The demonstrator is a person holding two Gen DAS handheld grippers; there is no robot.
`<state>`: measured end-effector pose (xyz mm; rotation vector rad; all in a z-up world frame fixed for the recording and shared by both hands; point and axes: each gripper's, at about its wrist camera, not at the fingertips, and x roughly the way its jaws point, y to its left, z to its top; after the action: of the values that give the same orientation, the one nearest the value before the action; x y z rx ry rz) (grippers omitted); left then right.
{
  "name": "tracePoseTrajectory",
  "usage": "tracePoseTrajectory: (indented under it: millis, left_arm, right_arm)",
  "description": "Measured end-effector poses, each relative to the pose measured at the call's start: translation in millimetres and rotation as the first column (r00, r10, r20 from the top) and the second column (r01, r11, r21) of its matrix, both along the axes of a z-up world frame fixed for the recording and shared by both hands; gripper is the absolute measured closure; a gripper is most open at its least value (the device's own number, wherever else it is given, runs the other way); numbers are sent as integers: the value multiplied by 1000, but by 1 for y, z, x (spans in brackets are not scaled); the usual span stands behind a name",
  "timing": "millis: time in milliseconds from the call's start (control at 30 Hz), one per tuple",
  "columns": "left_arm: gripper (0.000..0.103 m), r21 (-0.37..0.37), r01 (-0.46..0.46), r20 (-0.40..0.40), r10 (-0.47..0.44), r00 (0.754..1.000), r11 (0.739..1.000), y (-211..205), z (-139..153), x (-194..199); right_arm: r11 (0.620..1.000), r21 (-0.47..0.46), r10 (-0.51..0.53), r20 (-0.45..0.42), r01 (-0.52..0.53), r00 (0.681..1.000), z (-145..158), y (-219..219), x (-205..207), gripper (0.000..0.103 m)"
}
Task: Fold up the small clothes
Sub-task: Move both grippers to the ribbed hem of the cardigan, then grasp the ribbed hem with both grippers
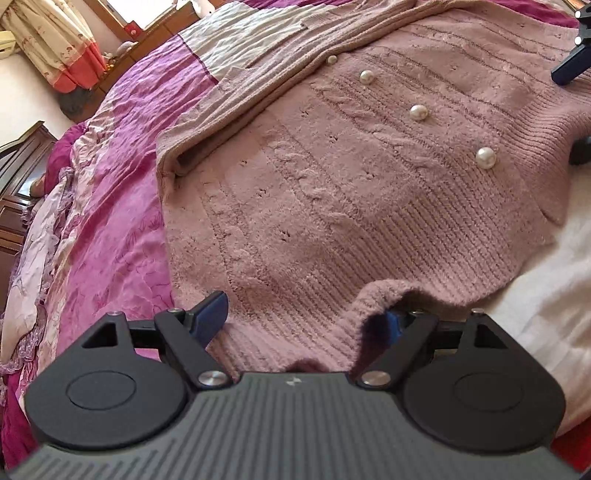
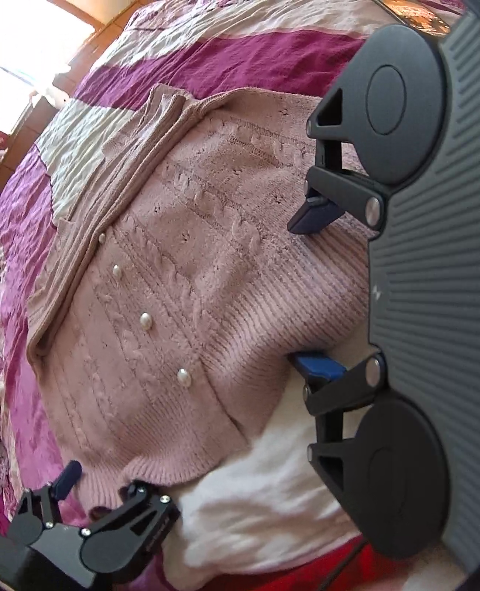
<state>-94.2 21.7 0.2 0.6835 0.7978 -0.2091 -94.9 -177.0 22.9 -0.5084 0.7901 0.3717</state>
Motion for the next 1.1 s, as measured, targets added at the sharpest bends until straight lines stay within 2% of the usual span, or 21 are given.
tracePoseTrajectory:
  millis: [233, 333, 467, 533, 633, 700, 800, 900, 1033, 1067, 1100]
  left_arm:
    - [17, 5, 16, 46, -17, 999, 1000, -1, -1, -6]
    - [18, -9, 23, 81, -22, 996, 1000, -1, 2, -10]
    - [27, -41, 22, 110, -17, 994, 999, -2, 8, -11]
    - [35, -57, 22, 102, -16, 995, 998, -3, 9, -8]
    - [55, -84, 26, 80, -19, 997, 996, -6, 8, -6]
    - [78, -113, 35, 64, -28, 998, 993, -8, 10, -7]
    - [89, -141, 37, 59, -29, 998, 989, -11, 13, -6]
    - [89, -149, 39, 55, -31, 998, 988, -11, 14, -5]
    - [88, -139, 32, 27, -29, 999, 990, -11, 8, -2]
    - [88, -141, 32, 24, -29, 999, 990, -11, 7, -2]
    - [82, -137, 34, 18, -31, 999, 990, -10, 6, -1]
  right_arm:
    - [998, 32, -47, 43, 45, 998, -3, 2, 1, 37]
    - [996, 64, -70, 52, 67, 996, -2, 0, 1, 48]
    - [990, 81, -118, 80, 111, 990, 0, -3, 2, 72]
    - [987, 102, -135, 75, 127, 988, -1, -5, 4, 73]
    - [984, 115, -144, 74, 135, 987, -2, -7, 4, 75]
    - [983, 120, -148, 81, 138, 986, -1, -8, 4, 81]
    - [979, 145, -160, 93, 146, 983, 2, -11, 4, 87]
    - [973, 176, -168, 111, 147, 979, 6, -14, 2, 88]
    - [972, 207, -127, 59, 112, 990, 8, -17, 3, 84]
    - [972, 207, -119, 47, 107, 992, 7, -18, 3, 75]
    - [974, 206, -101, 30, 93, 994, 7, -18, 2, 62]
